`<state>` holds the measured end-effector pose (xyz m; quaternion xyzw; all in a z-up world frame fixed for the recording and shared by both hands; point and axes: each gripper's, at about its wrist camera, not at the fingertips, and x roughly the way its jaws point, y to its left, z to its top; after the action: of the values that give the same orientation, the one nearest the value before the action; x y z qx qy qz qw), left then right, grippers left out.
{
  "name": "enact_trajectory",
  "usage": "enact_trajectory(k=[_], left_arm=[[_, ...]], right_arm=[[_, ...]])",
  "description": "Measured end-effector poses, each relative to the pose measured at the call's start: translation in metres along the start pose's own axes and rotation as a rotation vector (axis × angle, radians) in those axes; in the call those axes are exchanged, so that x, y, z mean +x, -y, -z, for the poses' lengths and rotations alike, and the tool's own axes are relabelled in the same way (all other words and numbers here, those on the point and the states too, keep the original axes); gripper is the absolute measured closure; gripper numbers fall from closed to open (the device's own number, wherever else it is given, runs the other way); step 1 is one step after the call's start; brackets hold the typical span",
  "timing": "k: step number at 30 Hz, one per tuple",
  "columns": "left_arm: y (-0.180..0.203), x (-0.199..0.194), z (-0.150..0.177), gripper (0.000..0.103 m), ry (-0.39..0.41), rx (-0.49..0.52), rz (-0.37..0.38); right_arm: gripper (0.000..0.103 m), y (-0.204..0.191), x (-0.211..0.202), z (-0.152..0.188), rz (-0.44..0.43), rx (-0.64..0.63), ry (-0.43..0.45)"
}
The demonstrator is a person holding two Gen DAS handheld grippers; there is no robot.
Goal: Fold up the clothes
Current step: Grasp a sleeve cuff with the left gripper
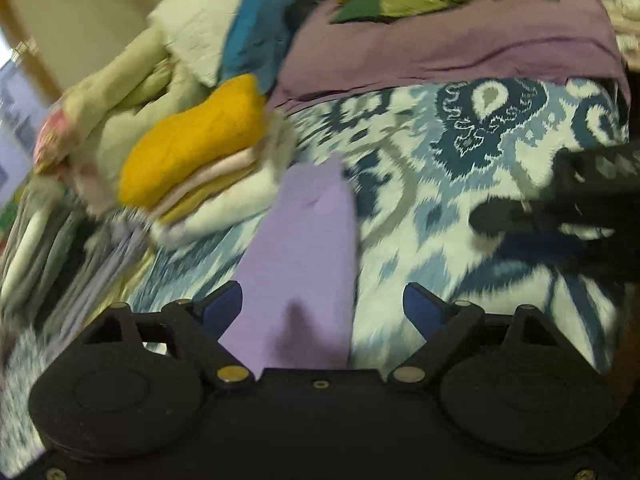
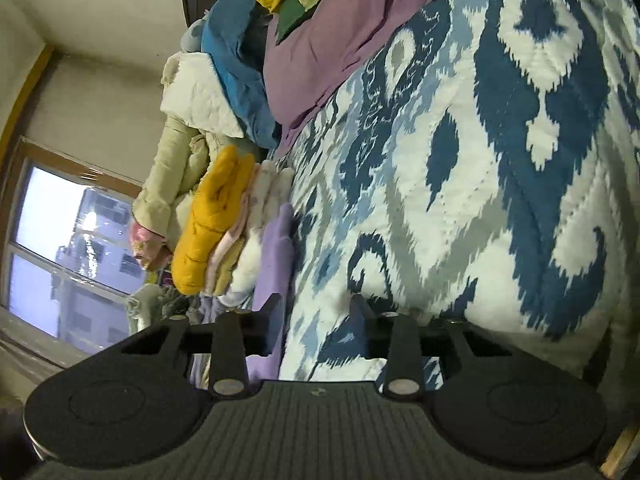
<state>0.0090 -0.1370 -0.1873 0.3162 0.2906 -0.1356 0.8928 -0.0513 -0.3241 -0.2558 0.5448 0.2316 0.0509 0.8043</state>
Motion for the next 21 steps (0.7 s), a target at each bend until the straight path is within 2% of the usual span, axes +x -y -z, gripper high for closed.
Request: enact_trajectory(k=[2,5,6,8,10,12,15,18,20,21], left_arm=[[0.009,0.016,-0.014,0.024,-0.011,0.044,-0.008],[0.019,0.035,-0.03,0.029,-0.032,0.09,-0.029],[0.022,0.042,-0.034,0.031,-0.039,0.104,-0.045],[0.027,0.054,-0.041,0.044,-0.053,0.13,-0.077],[0.033,0.065,-0.047,0.049,-0.069,0.159,-0.105],[0.042,0.076,-0.051,0.049,-0.077,0.208,-0.15],[0.046,0.087,-0.056,0.05,-0.091,0.222,-0.187],[0.046,0.096,-0.059,0.069,-0.11,0.216,-0.207],[0.045,0.099,-0.06,0.094,-0.122,0.206,-0.226],[0.042,0.097,-0.061,0.094,-0.117,0.193,-0.234]], right_arm=[[0.066,0.002,-0.004,-0.003,0.018,0.015,0.045],[0.066,0.009,-0.011,-0.008,0.046,0.052,0.114],[0.066,0.012,-0.012,-0.009,0.051,0.061,0.123],[0.065,0.009,-0.011,-0.01,0.063,0.031,0.118],[0.065,0.003,-0.011,-0.01,0.069,0.023,0.121],[0.066,-0.004,-0.011,-0.008,0.073,0.025,0.125],[0.066,-0.007,-0.008,-0.008,0.076,0.027,0.13],[0.066,-0.008,-0.006,-0.009,0.079,0.027,0.134],[0.065,-0.005,-0.008,-0.011,0.081,0.025,0.136],[0.065,-0.007,-0.006,-0.011,0.082,0.023,0.137]])
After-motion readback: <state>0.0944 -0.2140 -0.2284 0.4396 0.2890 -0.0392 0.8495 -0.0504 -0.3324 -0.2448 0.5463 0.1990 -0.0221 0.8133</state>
